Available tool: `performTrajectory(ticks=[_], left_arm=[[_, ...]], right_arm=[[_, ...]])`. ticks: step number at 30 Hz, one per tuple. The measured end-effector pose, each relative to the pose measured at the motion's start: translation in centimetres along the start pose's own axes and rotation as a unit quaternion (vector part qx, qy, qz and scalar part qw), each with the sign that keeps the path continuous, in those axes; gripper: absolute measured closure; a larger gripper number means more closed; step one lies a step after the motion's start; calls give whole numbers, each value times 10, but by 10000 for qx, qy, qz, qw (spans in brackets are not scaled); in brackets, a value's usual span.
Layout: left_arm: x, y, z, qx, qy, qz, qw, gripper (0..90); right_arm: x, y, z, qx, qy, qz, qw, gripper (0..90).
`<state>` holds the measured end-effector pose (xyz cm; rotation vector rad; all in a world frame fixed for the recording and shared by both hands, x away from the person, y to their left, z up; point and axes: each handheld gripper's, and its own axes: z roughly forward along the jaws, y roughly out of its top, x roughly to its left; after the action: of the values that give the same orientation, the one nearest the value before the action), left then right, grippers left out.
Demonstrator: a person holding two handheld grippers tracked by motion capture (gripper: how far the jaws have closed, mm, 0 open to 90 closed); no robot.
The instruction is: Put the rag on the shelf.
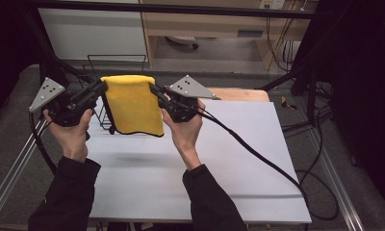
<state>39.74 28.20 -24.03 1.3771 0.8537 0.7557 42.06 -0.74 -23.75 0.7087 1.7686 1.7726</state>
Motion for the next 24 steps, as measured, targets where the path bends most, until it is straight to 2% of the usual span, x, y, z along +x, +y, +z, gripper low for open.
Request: performTrajectory(ticks=[16,24], left_arm=[[25,28,-7,-250,262,32,9993,793],[34,42,-9,-350,308,53,9989,794]], right_arm=[[11,27,32,-171,96,-83,9998,849],[14,39,43,-253,90,-111,9996,849]])
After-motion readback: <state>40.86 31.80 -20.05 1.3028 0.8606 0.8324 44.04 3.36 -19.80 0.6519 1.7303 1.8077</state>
